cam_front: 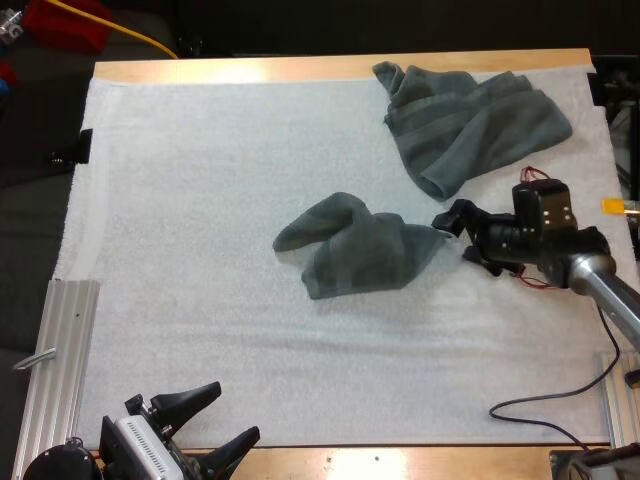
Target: Pick towel from pile, fold and stack
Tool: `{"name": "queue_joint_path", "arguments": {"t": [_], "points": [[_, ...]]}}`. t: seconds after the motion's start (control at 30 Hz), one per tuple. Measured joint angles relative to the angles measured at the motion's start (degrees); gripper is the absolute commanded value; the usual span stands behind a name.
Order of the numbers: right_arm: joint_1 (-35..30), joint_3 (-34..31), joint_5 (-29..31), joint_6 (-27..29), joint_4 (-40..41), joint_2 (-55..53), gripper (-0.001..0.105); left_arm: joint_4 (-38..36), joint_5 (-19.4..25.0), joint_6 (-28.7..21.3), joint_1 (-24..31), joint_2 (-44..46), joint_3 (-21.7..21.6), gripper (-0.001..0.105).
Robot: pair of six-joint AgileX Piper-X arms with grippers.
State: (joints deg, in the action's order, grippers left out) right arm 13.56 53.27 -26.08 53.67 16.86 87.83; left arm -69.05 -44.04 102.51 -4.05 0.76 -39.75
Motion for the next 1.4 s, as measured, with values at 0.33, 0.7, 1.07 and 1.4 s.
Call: {"name": "queue_joint_path", "arguments": {"t": [0.33, 0.7, 1.07, 1.4], "points": [[0.0, 0.0, -1.84, -5.62, -9.03, 6.34, 0.076, 0.0, 0.0, 0.0, 0.0, 0.0, 0.0, 0.068], [0.0, 0.0, -2.93, -10.04, -14.48, 9.18, 0.052, 0.0, 0.0, 0.0, 0.0, 0.0, 0.0, 0.068], [0.0, 0.0, -2.93, -11.31, -14.48, 9.17, 0.036, 0.0, 0.0, 0.0, 0.0, 0.0, 0.0, 0.068], [0.0, 0.0, -3.33, -10.54, -14.48, 9.17, 0.001, 0.0, 0.0, 0.13, 0.0, 0.0, 0.0, 0.068]]}}
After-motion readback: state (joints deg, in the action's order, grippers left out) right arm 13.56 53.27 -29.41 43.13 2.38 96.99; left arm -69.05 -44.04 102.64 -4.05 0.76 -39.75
